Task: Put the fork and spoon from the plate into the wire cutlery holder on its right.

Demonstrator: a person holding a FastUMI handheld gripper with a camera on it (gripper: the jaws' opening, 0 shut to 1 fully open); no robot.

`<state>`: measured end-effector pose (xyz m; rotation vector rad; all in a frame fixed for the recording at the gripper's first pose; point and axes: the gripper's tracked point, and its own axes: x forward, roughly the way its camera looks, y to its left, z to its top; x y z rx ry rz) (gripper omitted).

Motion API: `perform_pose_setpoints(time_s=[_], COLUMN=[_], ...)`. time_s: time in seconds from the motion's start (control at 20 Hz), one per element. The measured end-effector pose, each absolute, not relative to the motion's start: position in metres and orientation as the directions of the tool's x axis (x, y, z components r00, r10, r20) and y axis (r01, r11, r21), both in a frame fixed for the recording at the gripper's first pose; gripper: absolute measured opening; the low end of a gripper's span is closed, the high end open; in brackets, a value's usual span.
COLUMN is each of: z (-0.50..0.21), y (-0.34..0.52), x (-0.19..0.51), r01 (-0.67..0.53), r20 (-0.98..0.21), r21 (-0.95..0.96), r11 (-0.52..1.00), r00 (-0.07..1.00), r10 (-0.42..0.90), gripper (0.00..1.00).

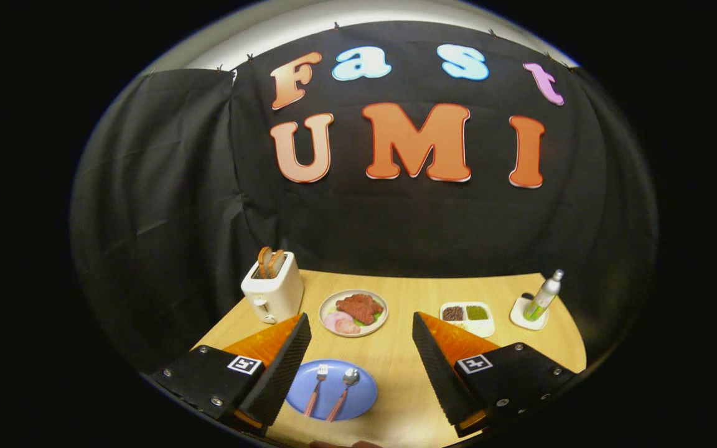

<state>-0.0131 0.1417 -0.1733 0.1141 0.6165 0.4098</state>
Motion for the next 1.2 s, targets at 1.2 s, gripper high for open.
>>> perform_pose_setpoints(time_s=[1.2], z=[-0.395], y=[0.192], x=[-0.113], r01=[-0.209], r20=[-0.933], r21=[0.272], r11=[0.939], r00=[0.180], r10=[0.310], gripper=[0.89])
